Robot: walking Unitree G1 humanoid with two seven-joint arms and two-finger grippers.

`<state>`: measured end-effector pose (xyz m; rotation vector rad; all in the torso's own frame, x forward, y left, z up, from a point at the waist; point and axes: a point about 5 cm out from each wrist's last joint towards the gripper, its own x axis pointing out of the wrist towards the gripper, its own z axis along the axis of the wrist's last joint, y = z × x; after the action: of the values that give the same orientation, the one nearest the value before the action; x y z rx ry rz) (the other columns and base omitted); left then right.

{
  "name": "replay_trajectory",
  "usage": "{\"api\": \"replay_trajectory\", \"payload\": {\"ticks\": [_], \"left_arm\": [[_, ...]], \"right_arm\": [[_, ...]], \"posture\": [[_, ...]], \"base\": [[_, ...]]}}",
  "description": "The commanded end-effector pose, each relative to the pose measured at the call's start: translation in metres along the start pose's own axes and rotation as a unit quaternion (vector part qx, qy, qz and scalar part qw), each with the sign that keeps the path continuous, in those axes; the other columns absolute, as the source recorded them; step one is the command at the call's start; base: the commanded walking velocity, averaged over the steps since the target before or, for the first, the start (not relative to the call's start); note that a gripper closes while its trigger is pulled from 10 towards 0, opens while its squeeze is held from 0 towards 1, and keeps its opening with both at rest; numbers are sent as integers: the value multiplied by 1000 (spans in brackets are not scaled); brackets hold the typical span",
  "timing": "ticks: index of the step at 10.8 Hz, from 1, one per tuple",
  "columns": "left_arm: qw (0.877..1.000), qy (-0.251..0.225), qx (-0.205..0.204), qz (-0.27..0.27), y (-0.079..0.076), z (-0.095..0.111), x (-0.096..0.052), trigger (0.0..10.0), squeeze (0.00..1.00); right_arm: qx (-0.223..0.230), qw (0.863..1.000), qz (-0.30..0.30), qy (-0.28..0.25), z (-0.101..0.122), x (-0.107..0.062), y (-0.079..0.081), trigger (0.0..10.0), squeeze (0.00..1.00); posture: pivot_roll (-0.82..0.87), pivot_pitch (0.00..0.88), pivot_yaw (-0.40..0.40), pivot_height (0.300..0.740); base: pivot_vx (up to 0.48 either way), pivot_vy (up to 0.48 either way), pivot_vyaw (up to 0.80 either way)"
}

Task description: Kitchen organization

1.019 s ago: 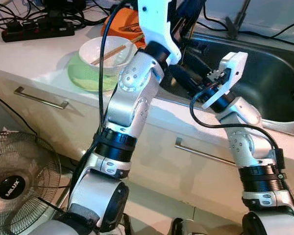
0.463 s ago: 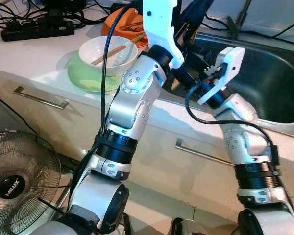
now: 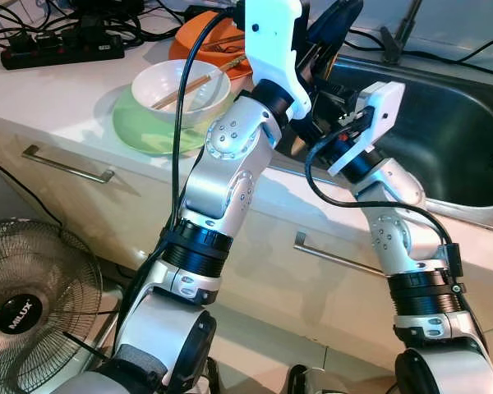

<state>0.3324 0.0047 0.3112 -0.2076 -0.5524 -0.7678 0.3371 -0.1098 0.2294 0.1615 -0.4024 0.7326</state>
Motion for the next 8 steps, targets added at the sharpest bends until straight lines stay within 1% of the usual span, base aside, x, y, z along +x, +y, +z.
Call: {"api": "replay_trajectory", "payload": {"ticks": [1, 8], "left_arm": [[999, -3, -28, -16, -14, -4, 2, 10000, 0], [999, 0, -43, -14, -14, -5, 1, 10000, 0]], "right_arm": [[-8, 1000, -1, -6, 3, 2, -1, 0, 0], [-2, 1000, -2, -10, 0, 4, 2, 0, 0]], "posture": [[19, 86, -6, 740], [20, 89, -4, 740]], "base": [[0, 0, 0], [0, 0, 0]]}}
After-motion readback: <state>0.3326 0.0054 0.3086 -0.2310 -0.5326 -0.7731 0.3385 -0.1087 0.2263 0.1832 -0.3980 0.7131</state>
